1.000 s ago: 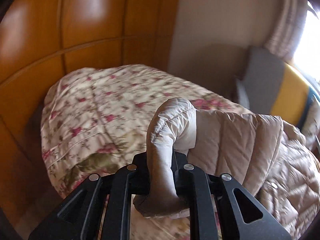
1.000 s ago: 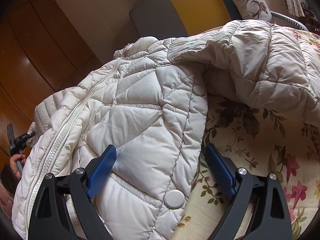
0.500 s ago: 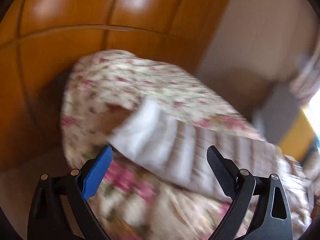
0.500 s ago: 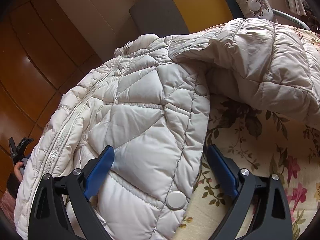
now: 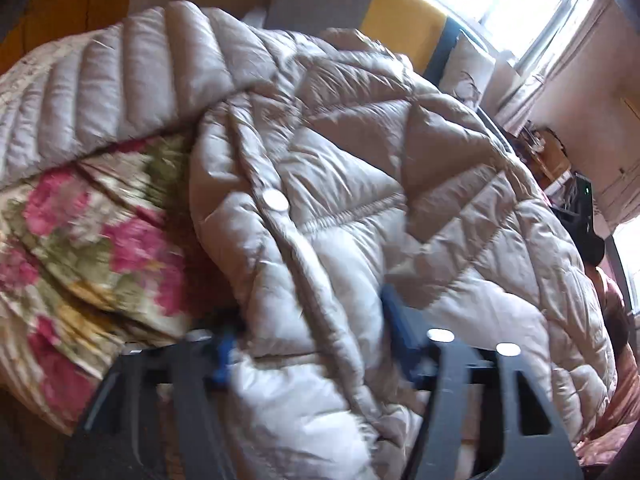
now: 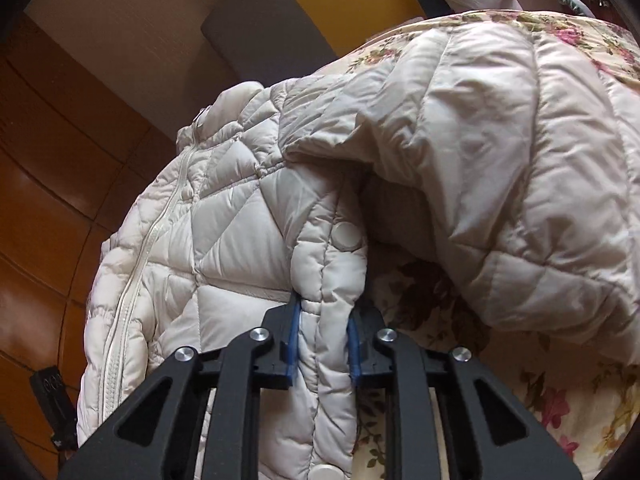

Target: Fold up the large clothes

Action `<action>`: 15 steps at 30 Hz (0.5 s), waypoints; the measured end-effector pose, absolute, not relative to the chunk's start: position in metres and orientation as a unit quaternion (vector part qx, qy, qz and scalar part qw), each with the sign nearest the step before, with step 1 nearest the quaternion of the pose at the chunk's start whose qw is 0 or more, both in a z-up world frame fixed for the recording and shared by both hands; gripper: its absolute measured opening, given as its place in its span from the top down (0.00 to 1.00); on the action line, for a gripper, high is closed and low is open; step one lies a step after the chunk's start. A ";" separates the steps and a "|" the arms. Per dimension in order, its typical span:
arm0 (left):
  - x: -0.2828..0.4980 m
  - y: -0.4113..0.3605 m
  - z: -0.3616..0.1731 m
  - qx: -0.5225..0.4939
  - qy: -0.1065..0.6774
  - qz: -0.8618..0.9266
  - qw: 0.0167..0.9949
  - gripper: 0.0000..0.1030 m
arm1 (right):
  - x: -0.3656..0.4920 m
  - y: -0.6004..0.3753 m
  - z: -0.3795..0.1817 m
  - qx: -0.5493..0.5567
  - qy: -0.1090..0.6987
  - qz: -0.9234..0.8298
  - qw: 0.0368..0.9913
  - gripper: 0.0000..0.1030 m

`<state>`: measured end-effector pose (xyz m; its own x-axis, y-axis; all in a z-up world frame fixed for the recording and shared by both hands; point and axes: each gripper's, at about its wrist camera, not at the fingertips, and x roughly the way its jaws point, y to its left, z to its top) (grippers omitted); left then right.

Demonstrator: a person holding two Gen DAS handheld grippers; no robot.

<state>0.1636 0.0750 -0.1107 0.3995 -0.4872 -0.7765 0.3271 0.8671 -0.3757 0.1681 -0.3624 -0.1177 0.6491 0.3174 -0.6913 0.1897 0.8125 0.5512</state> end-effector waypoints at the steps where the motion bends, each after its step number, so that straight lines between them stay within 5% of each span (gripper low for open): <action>1: 0.161 0.068 -0.107 -0.082 0.489 -0.257 0.829 0.72 | 0.166 -0.369 -0.109 0.296 0.408 0.026 0.863 0.88; 3: 0.155 0.059 -0.098 -0.065 0.477 -0.270 0.834 0.79 | 0.160 -0.384 -0.085 0.272 0.376 0.001 0.886 0.89; 9: 0.139 0.069 -0.107 0.002 0.467 -0.260 0.845 0.80 | 0.156 -0.410 -0.079 0.180 0.389 -0.034 0.903 0.87; 11: 0.140 0.082 -0.113 -0.024 0.464 -0.264 0.845 0.80 | 0.150 -0.408 -0.103 0.179 0.411 -0.023 0.894 0.81; 15: 0.137 0.093 -0.108 -0.030 0.461 -0.259 0.848 0.72 | 0.130 -0.408 -0.112 0.195 0.402 -0.027 0.894 0.46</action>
